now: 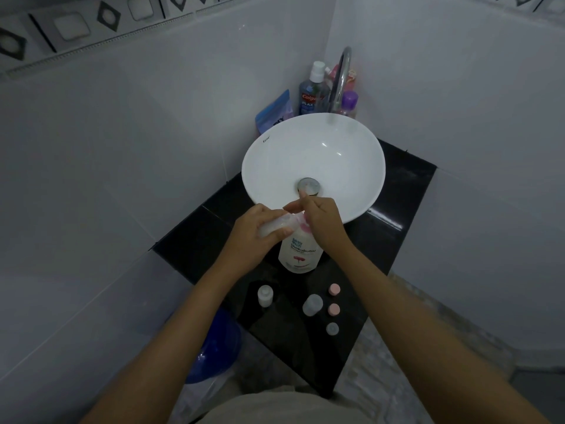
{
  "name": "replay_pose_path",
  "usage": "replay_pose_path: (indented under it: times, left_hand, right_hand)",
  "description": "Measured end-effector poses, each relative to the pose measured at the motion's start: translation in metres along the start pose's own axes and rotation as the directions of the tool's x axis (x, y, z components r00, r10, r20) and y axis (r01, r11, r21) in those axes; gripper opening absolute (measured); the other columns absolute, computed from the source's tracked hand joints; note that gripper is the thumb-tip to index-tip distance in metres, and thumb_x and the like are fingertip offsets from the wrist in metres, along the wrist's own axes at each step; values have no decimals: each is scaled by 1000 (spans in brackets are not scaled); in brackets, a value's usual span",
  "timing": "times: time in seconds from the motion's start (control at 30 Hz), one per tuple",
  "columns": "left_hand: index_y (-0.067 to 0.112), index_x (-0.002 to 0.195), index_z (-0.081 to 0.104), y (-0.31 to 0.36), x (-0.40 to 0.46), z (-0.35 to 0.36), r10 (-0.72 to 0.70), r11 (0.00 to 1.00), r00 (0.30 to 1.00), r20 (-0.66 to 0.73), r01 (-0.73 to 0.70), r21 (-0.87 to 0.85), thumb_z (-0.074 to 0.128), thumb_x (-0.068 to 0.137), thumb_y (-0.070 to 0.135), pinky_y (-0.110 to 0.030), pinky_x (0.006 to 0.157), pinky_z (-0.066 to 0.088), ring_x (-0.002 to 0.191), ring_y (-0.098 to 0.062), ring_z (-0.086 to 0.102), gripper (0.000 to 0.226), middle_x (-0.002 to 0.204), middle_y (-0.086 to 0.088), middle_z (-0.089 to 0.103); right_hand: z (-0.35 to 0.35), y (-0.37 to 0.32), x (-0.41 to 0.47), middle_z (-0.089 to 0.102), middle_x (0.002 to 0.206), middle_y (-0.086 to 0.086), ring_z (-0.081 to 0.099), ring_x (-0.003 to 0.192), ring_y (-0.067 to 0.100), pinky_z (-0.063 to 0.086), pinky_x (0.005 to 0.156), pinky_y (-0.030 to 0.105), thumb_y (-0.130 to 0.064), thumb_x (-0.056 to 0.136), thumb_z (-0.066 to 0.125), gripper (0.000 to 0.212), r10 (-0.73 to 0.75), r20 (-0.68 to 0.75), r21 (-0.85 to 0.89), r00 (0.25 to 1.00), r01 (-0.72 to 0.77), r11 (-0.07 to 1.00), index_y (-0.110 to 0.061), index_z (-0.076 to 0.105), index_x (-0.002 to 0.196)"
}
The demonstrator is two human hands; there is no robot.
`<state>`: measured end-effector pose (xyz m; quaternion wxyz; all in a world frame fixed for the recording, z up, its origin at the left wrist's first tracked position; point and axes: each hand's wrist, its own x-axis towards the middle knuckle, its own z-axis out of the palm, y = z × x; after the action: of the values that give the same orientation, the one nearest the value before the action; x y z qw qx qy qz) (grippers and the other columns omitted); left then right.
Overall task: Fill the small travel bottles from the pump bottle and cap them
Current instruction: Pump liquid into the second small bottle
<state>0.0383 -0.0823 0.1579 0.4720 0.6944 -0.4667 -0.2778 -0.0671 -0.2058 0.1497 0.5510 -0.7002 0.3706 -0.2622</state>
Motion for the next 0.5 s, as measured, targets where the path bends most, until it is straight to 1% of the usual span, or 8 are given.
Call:
replay_pose_path:
  times: [0.07,0.1,0.2,0.23,0.33,0.43,0.47,0.5]
  left_hand:
    - [18,118,64,0,-1,0,-3,1000,1000,0,3,-14,67,85,26,-1,75,41,95,9,55,35,108,0,60]
    - [18,118,64,1,-1,-1,4,1000,1000,1,-4,-25,67,85,26,-3,76,41,96,9,55,34,108,0,61]
    - [18,118,64,4,1,-6,30,999,1000,-4,-30,-42,67,85,27,-11,82,43,101,2,57,35,110,0,61]
    - [19,118,65,5,1,-7,36,998,999,-5,-36,-43,67,85,28,-11,82,44,101,2,57,35,110,1,61]
    - [20,118,65,5,3,-7,37,998,999,2,-37,-44,67,84,29,-12,83,45,101,2,57,35,110,2,61]
    - [20,117,65,2,2,-5,23,998,1000,1,-23,-62,68,84,29,-17,86,46,103,-1,58,34,111,1,62]
    - [20,117,65,1,2,-4,19,998,1000,4,-19,-62,68,84,28,-17,86,46,102,-1,58,34,111,1,62]
    - [20,116,65,0,2,-3,15,998,1000,10,-14,-56,68,84,28,-15,85,45,102,0,57,33,110,1,62]
  right_hand:
    - [-1,2,0,73,80,8,67,86,28,51,77,33,-25,98,41,42,-20,18,-66,1000,21,998,-8,75,81]
    - [-4,0,2,73,79,5,67,85,23,50,77,32,-27,98,42,41,-35,31,-97,999,38,995,-10,76,82]
    - [-12,-9,6,71,75,-13,66,78,2,47,72,15,-35,96,45,39,-57,74,-136,996,67,988,-16,76,83]
    - [-12,-11,7,71,75,-14,66,78,-1,46,72,11,-35,96,45,39,-58,81,-134,995,69,989,-16,76,84]
    - [-9,-10,5,71,74,-9,64,74,-1,45,71,12,-29,98,43,39,-52,46,-64,998,55,996,-12,76,84]
    - [-6,-7,4,70,69,-11,63,68,-5,45,68,7,-25,99,42,40,-51,11,-1,999,51,999,-10,75,82]
    - [-5,-6,4,70,69,-8,64,70,-2,47,70,11,-24,99,42,40,-41,12,4,999,41,999,-8,75,82]
    - [-3,-4,3,71,71,-2,66,75,6,50,73,18,-24,98,42,41,-23,11,7,1000,23,1000,-7,75,82]
